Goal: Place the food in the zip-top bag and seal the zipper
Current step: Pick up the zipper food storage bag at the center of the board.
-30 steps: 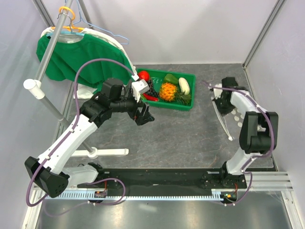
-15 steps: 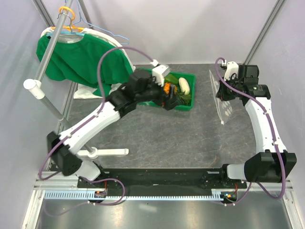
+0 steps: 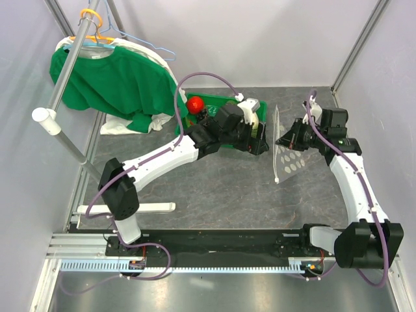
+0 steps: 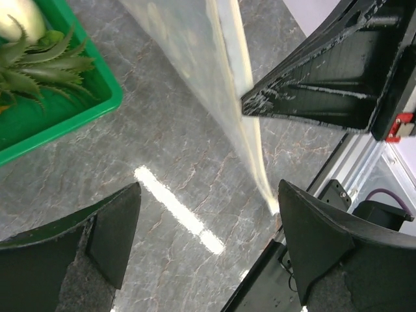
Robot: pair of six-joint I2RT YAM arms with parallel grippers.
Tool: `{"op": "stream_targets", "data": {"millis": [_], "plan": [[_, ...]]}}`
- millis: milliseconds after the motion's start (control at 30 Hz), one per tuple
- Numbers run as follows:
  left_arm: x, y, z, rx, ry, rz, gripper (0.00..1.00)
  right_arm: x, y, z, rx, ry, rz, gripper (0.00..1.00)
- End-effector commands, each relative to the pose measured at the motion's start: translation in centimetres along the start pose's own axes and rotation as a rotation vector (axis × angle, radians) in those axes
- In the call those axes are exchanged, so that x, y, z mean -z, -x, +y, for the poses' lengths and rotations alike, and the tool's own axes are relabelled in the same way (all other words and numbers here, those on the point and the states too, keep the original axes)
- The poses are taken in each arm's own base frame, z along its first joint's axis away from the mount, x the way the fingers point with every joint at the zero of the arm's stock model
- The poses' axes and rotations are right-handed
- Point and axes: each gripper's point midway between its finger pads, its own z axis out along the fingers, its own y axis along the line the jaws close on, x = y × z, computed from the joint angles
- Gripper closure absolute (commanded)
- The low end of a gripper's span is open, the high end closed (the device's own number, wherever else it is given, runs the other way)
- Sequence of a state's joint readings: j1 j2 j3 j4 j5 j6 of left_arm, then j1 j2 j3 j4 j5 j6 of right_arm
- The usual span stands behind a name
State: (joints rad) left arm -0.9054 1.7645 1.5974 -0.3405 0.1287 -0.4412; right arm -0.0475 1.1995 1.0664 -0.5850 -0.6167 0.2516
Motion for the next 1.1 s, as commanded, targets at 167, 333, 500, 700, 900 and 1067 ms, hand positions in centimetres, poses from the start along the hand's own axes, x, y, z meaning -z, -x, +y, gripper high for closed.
{"op": "stream_targets", "data": {"millis": [167, 333, 500, 700, 900, 1067], "plan": [[-1.2, 3.1, -1.8, 0.008, -0.003, -0.104, 0.14, 0.6, 1.2, 3.6, -0.032, 0.131, -0.081, 1.0], [-2.5, 2.6, -1.1, -0.026, 0.022, -0.092, 0.18, 1.1, 1.4, 4.6, -0.017, 0.157, -0.092, 1.0], [-2.9, 2.1, 0.0, -0.042, 0.069, -0.084, 0.29, 1.8, 1.4, 5.1, 0.001, 0.159, -0.102, 1.0], [-2.4, 2.4, 1.1, -0.031, 0.108, -0.101, 0.55, 2.3, 0.5, 3.8, 0.048, 0.069, -0.057, 1.0], [-2.5, 1.8, -1.4, 0.0, -0.031, -0.056, 0.98, 1.9, -0.4, 2.1, 0.104, 0.009, -0.02, 0.93], [-1.7, 2.7, -3.6, 0.075, -0.12, -0.076, 0.98, 0.6, -0.5, 1.5, 0.113, -0.03, -0.034, 0.66]]}}
